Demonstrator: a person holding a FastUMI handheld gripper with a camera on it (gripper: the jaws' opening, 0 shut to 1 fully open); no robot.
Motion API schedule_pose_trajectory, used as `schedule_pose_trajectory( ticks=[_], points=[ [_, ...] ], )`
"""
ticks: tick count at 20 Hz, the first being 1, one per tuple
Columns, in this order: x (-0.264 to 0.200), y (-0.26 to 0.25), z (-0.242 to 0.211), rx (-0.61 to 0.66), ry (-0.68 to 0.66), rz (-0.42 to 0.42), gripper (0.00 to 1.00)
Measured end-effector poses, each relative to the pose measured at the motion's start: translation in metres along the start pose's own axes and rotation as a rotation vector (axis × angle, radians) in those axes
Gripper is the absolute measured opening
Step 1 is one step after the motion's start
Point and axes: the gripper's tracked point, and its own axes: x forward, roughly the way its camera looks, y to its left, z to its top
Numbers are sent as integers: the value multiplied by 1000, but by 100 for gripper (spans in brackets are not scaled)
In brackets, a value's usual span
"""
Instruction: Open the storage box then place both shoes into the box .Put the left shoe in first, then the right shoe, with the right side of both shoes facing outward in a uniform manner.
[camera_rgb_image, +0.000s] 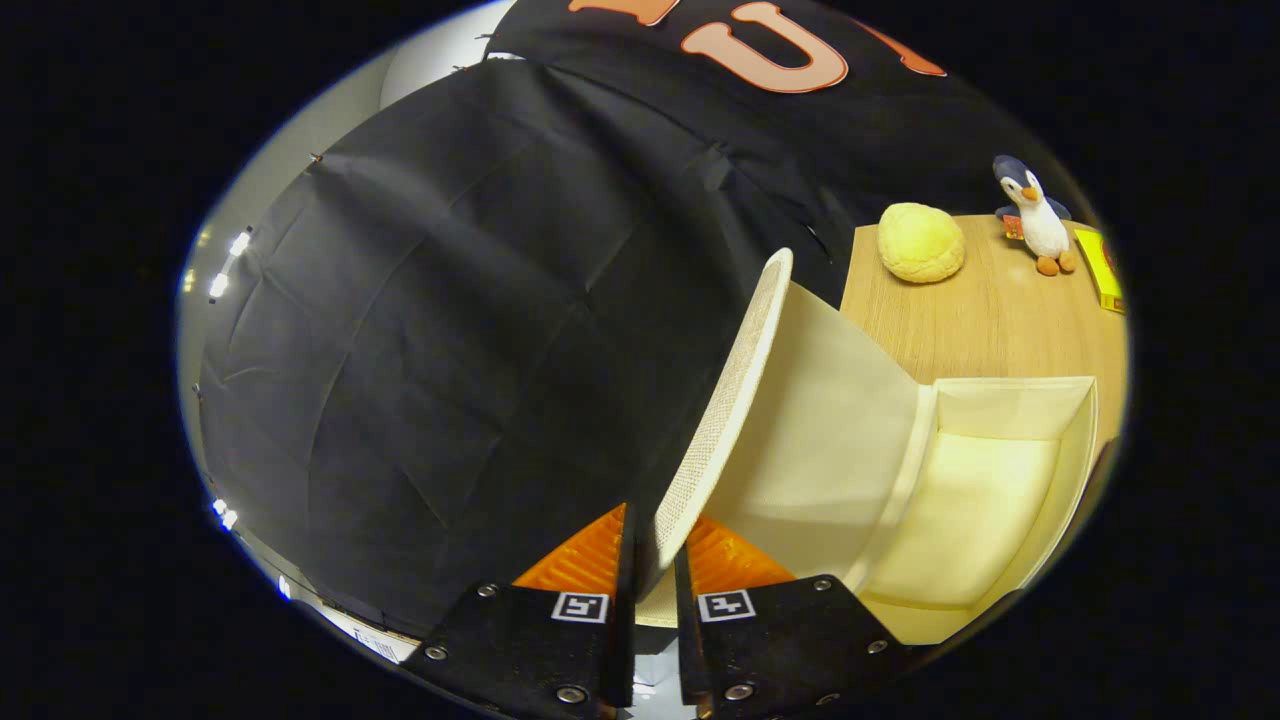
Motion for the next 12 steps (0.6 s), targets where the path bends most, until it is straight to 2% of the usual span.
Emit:
schedule_pose_trajectory(
  ticks=[2,4,5,7,10,12],
  points=[
    [20,2,-2,16,13,-29,19],
    [29,7,-2,46,24,-33,24],
    [29,8,-2,59,29,-29,39],
    [19,8,4,54,7,-26,56],
    [-12,-2,6,23,-29,-64,65],
    [-32,-30,11,7,-55,-97,74]
  ],
)
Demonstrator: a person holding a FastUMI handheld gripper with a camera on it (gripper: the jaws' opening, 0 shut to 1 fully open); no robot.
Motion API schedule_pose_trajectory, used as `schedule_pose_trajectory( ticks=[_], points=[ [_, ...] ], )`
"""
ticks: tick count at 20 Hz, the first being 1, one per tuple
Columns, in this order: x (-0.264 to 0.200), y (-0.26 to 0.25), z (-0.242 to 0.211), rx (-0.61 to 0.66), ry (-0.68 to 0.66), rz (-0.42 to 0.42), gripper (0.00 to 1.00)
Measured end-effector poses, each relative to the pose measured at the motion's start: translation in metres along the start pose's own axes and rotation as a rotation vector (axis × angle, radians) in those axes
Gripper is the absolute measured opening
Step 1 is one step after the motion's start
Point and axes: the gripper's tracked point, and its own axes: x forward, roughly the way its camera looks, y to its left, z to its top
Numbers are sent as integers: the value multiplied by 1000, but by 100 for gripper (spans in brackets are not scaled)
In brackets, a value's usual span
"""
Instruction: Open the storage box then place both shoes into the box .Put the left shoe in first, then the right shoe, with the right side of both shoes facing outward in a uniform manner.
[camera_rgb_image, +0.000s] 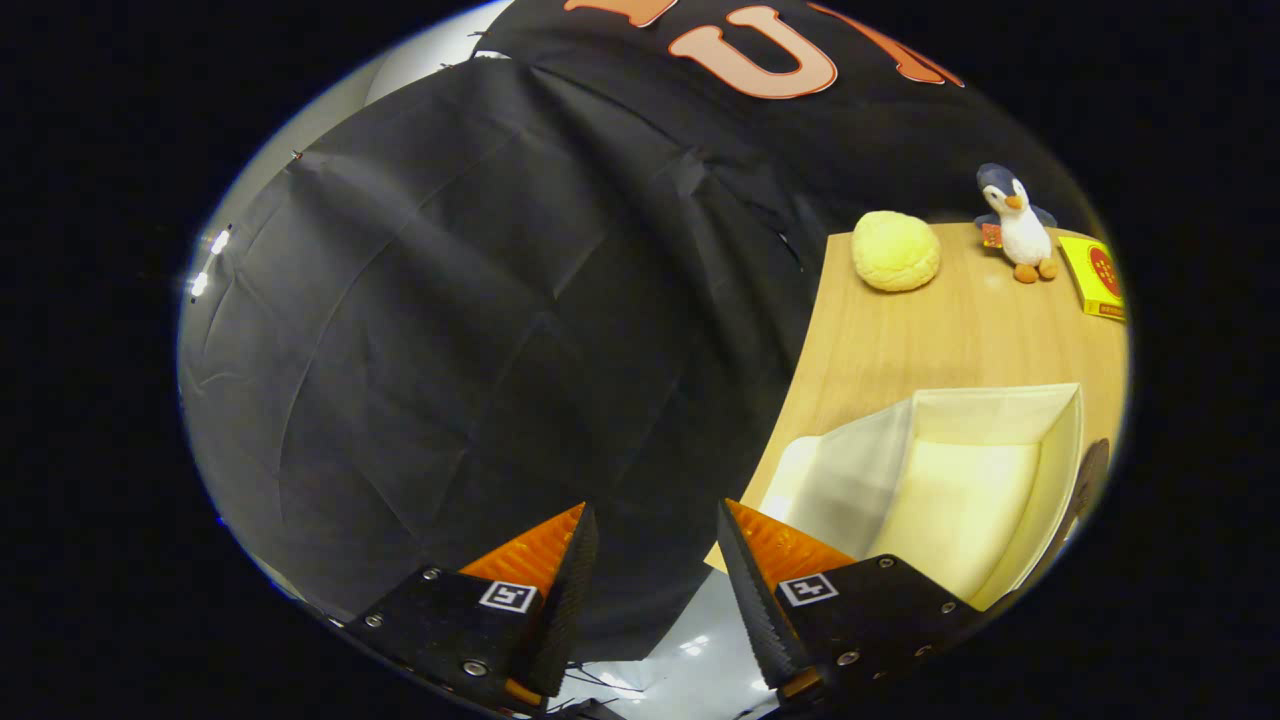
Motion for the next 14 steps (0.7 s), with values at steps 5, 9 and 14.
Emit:
schedule_pose_trajectory(
  ticks=[5,9,14],
  points=[
    [-51,-87,15,-84,-91,-133,89],
    [-106,-155,16,-185,-149,-274,95],
    [-151,-237,-5,-192,-168,-398,96]
  ],
)
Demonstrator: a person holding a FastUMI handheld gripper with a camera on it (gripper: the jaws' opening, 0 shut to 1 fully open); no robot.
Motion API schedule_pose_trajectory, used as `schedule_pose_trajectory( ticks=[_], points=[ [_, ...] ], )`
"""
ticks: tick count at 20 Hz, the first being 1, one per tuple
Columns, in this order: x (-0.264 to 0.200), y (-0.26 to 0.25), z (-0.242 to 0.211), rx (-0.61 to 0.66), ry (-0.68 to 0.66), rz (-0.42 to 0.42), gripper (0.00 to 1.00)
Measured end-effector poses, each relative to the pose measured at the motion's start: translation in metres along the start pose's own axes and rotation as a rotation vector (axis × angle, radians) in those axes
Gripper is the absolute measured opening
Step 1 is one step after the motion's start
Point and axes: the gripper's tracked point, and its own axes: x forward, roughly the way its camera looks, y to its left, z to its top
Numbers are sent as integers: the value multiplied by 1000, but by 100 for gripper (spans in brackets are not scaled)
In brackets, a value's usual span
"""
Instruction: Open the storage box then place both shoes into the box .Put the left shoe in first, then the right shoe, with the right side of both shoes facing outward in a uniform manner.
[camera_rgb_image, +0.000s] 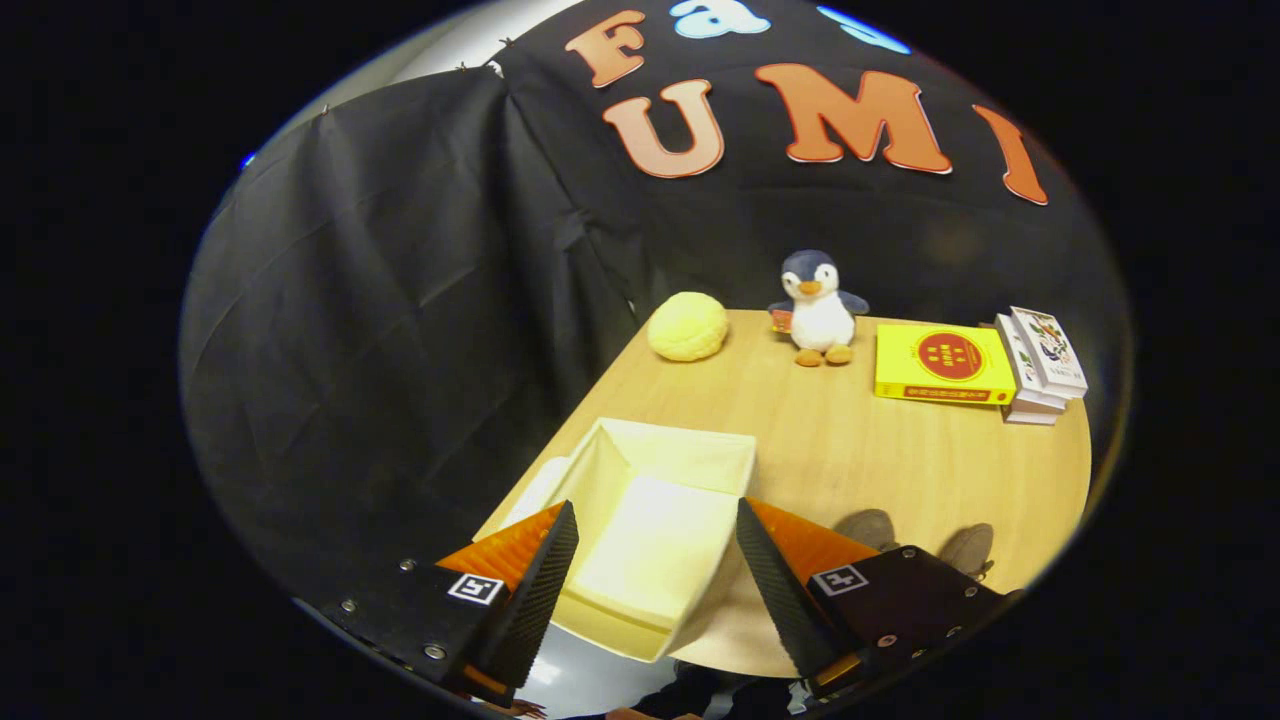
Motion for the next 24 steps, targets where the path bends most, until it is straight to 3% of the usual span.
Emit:
schedule_pose_trajectory(
  ticks=[8,14,18,24],
  points=[
    [8,-137,-92,57,115,-200,96],
    [32,-181,-141,46,183,-272,87],
    [49,-191,-164,58,247,-268,86],
    [79,-211,-174,94,277,-300,66]
  ],
)
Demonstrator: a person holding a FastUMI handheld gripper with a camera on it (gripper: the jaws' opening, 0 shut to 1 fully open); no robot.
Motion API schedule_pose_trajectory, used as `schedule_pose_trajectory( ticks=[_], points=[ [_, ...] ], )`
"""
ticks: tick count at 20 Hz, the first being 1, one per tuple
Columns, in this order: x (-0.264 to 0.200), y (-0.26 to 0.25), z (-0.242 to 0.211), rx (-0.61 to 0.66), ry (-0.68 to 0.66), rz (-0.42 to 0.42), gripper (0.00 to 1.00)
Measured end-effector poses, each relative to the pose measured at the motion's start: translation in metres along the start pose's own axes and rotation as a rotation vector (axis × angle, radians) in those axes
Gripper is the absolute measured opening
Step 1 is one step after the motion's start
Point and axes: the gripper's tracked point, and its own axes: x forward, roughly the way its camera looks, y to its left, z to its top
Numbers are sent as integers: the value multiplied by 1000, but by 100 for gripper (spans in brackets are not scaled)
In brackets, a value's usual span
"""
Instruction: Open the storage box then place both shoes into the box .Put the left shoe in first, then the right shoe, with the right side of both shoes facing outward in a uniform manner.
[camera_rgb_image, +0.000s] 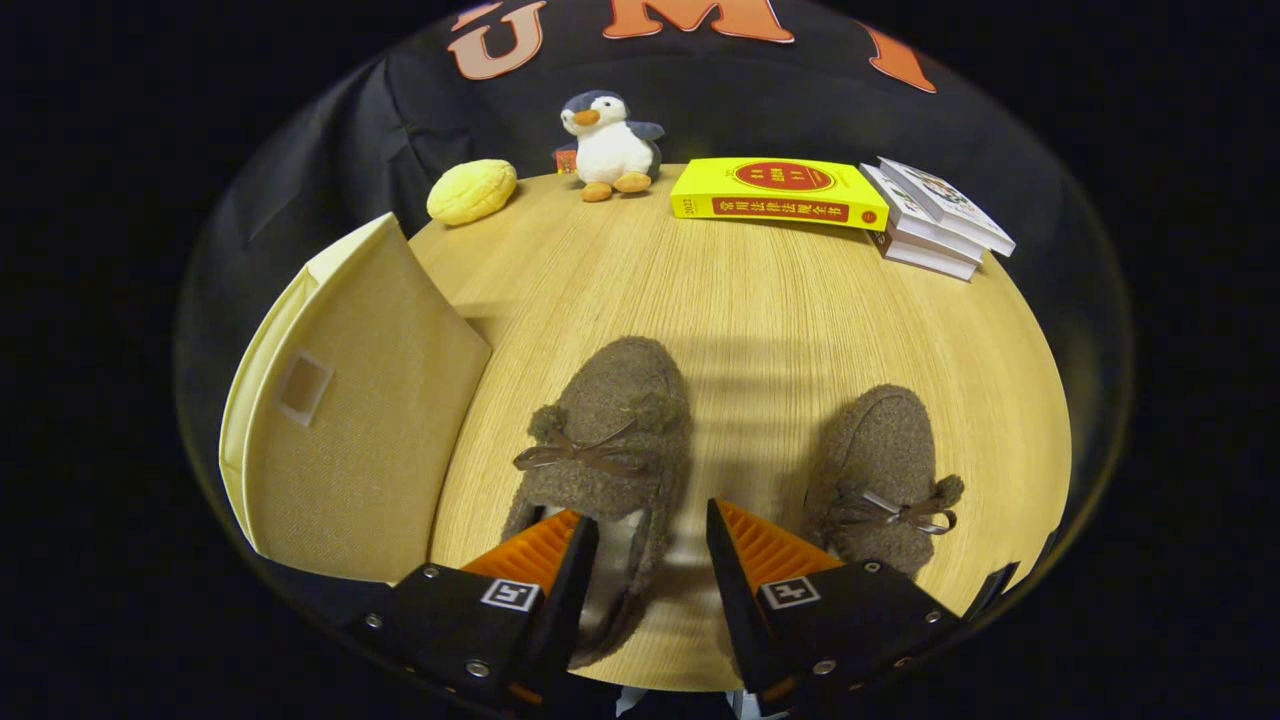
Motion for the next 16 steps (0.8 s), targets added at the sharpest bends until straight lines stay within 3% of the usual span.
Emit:
schedule_pose_trajectory(
  ticks=[1,4,8,9,11,16],
  points=[
    [4,-1,1,17,2,2,55],
    [12,-3,13,26,-50,-24,41],
    [24,-8,10,-56,-73,-103,22],
    [23,-7,12,-45,-78,-105,11],
    [18,-2,12,2,-65,-81,5],
    [-15,9,22,83,-59,-52,4]
  ],
)
